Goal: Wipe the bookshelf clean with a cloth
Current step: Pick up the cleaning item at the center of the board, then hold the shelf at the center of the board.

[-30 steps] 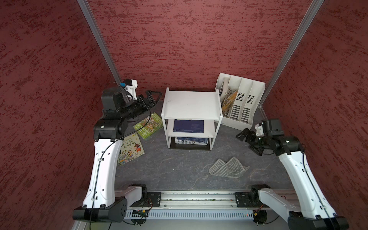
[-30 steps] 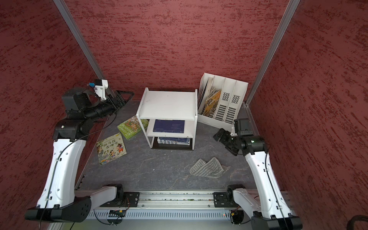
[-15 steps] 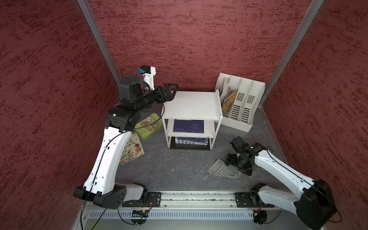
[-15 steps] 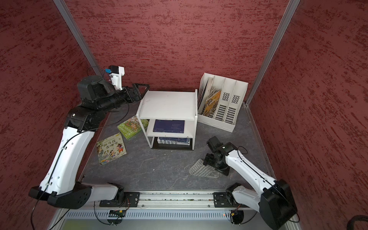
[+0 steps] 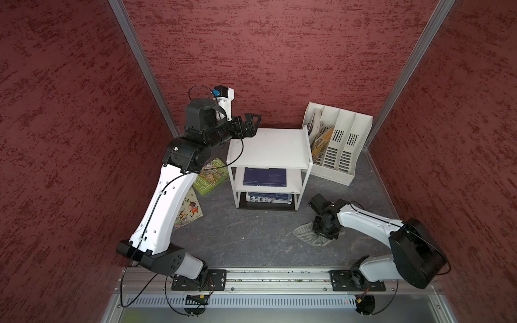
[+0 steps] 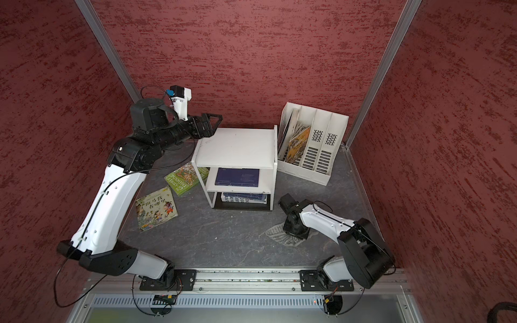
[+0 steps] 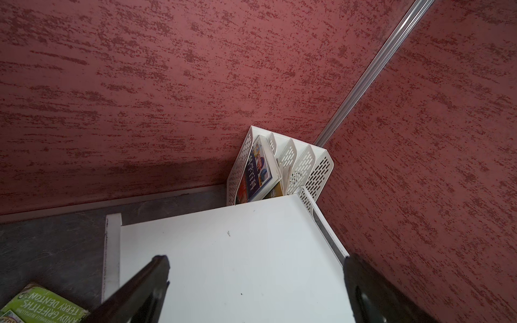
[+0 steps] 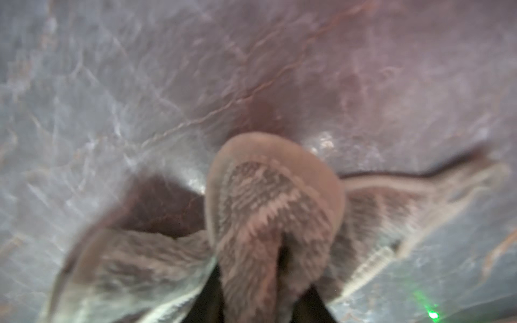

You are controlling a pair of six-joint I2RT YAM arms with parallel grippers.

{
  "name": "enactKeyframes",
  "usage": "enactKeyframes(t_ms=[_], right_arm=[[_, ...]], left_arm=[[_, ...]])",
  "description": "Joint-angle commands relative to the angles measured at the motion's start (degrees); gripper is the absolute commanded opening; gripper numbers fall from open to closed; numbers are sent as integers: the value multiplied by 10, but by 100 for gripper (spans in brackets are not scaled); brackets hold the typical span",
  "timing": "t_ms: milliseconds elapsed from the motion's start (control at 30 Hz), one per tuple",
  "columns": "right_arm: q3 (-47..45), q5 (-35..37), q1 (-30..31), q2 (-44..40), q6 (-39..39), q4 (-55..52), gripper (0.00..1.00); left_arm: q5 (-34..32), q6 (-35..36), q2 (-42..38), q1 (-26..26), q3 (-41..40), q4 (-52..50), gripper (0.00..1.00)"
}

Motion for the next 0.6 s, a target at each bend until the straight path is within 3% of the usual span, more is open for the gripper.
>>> enactKeyframes(t_ms=[0, 133, 267, 433, 567], right_arm=[[-31, 0, -49, -2, -24, 83, 11], [-14, -36, -169, -66, -101, 135, 2], [25, -87, -230, -59, -132, 223, 0], [124, -133, -237, 79, -133, 305, 0], [186, -118, -235, 168, -119, 364, 0]], left_arm=[[13, 12, 11, -2, 29, -36, 100], [6, 26, 29, -3, 48, -75, 100], [-75, 44, 34, 0, 60, -123, 100], [-103, 51, 60, 31, 106, -198, 100], [-71, 56, 103, 38, 154, -265, 97]])
